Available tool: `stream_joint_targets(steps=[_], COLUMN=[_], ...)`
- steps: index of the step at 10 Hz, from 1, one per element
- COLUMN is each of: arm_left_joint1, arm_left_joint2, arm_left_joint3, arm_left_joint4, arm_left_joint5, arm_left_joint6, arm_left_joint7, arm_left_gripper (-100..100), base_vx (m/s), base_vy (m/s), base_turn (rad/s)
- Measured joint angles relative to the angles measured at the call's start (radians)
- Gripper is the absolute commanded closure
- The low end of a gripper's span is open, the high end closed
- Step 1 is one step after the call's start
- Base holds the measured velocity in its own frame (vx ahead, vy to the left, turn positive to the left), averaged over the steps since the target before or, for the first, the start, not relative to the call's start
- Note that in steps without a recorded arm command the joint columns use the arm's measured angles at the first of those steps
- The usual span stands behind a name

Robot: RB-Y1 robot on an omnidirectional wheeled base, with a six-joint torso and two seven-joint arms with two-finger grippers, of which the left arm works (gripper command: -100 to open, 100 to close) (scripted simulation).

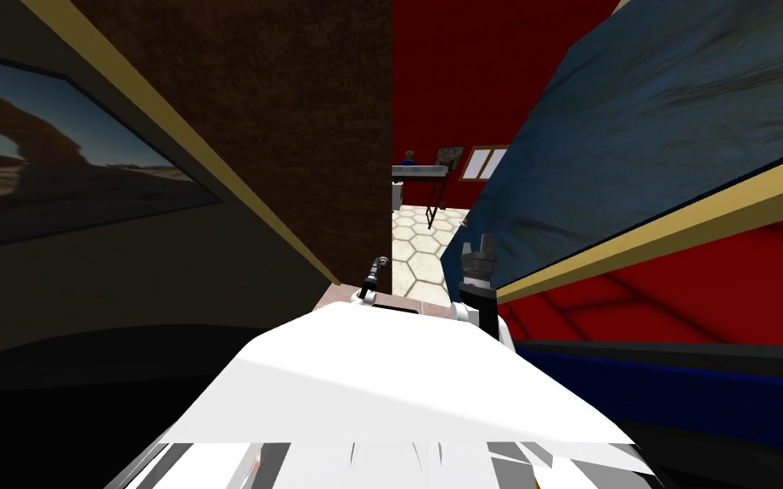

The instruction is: Push the door open

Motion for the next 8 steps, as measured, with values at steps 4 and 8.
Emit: stream_joint_targets(steps=[4, 8], arm_left_joint1=[-0.005, -0.005], arm_left_joint2=[0.001, 0.003], arm_left_joint3=[0.001, 0.005], arm_left_joint4=[-0.002, 0.012], arm_left_joint5=[0.001, 0.003], arm_left_joint6=[0.000, -0.007], arm_left_joint7=[0.000, -0.003], arm_left_gripper=[100, 100], base_vx=[-0.012, 0.056], base_vy=[0.000, -0.026], base_turn=[-0.003, 0.013])
